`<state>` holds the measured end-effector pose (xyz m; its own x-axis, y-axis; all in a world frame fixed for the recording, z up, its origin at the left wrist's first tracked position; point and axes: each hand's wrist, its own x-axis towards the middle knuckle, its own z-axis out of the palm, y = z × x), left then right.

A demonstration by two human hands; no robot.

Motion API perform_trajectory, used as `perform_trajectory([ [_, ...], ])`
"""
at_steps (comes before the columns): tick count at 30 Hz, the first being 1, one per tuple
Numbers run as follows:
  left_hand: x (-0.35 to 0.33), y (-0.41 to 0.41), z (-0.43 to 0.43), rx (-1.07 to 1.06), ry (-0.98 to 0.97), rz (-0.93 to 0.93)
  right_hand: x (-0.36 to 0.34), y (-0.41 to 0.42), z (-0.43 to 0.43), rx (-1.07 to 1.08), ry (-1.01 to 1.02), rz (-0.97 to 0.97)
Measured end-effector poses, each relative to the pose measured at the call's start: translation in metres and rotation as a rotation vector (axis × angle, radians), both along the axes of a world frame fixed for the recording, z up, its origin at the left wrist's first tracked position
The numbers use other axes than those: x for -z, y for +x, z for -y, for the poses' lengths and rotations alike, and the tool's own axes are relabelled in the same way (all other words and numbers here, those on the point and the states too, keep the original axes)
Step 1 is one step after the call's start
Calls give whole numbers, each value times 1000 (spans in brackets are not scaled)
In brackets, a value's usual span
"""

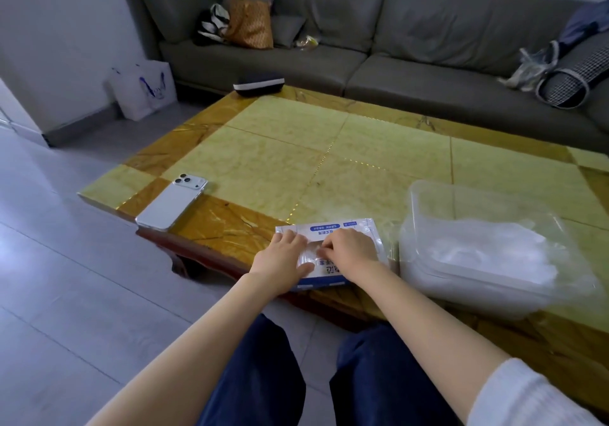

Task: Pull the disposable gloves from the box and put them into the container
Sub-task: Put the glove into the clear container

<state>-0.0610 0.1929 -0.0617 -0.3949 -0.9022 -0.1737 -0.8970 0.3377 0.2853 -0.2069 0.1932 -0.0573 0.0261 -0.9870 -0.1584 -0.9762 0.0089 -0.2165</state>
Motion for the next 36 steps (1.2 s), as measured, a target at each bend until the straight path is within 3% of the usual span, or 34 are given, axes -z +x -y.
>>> perform_trajectory([
  [15,-1,1,0,4,-5,-11,-70,-54,7,240,-581,315],
  [20,1,3,0,7,-11,-53,-105,-71,0,209,-789,340],
  [24,-8,5,2,-39,28,-171,-112,-86,-16,166,-801,236],
  [29,-55,-19,5,-113,-137,-519,-110,-92,-35,57,-784,41],
  [33,-89,-49,0,64,-87,-503,-113,-83,-45,-66,-752,31],
  [36,-101,-65,-1,114,-113,-517,-116,-78,-49,-91,-748,129],
])
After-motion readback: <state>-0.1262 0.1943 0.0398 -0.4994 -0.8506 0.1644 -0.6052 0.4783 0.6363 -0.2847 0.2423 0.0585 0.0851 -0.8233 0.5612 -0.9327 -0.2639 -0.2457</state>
